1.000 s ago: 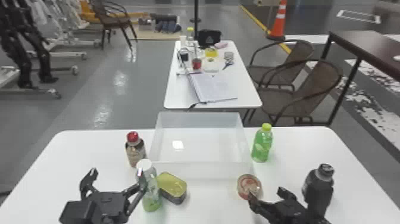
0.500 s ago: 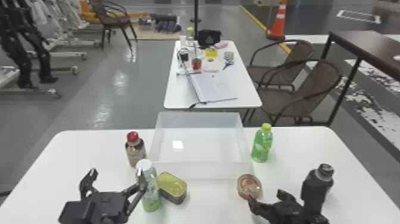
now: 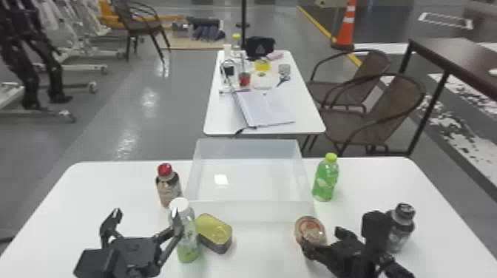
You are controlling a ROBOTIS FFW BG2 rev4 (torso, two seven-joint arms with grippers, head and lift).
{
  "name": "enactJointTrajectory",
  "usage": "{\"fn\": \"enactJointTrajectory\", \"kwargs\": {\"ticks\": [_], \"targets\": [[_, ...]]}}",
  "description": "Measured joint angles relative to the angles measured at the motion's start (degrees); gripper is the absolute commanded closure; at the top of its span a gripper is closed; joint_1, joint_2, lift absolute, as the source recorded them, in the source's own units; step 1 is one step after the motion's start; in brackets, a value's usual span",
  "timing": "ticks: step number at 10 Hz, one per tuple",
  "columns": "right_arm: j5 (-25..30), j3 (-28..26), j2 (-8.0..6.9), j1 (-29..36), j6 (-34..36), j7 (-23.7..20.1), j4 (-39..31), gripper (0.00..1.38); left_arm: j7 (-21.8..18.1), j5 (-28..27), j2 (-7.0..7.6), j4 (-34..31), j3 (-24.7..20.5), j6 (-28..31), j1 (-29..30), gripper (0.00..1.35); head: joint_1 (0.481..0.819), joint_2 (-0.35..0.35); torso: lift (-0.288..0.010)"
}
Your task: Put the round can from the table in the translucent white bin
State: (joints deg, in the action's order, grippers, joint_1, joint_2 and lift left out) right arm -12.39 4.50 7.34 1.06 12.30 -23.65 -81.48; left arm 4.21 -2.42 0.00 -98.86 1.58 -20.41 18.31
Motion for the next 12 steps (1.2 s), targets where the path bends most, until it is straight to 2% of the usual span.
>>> {"fn": "enactJointTrajectory", "kwargs": {"ticks": [4, 7, 9, 12], "targets": [[3.7, 0.2, -0.97, -2.8, 1.4, -1.7, 2.4, 0.11, 0.0, 0.5, 0.00, 0.7, 0.3, -0.7, -0.5, 0.10, 0.549, 0.000, -0.100], [5.3, 0.2, -0.78, -4.0, 2.8, -2.0, 3.3, 0.11, 0.0, 0.9, 0.00, 1.1, 0.4, -1.0, -0.6, 0.10, 0.549, 0.000, -0.100], [6.5, 0.2, -0.51, -5.7, 3.0, -2.5, 5.2, 0.16, 0.0, 1.0, 0.00, 1.2, 0.4, -1.1, -0.7, 0.10, 0.549, 0.000, -0.100], [7.0, 0.8, -0.45, -8.3, 2.5, -5.5, 9.1, 0.17, 0.0, 1.0, 0.00, 1.4, 0.6, -1.2, -0.9, 0.10, 0.549, 0.000, -0.100]]}}
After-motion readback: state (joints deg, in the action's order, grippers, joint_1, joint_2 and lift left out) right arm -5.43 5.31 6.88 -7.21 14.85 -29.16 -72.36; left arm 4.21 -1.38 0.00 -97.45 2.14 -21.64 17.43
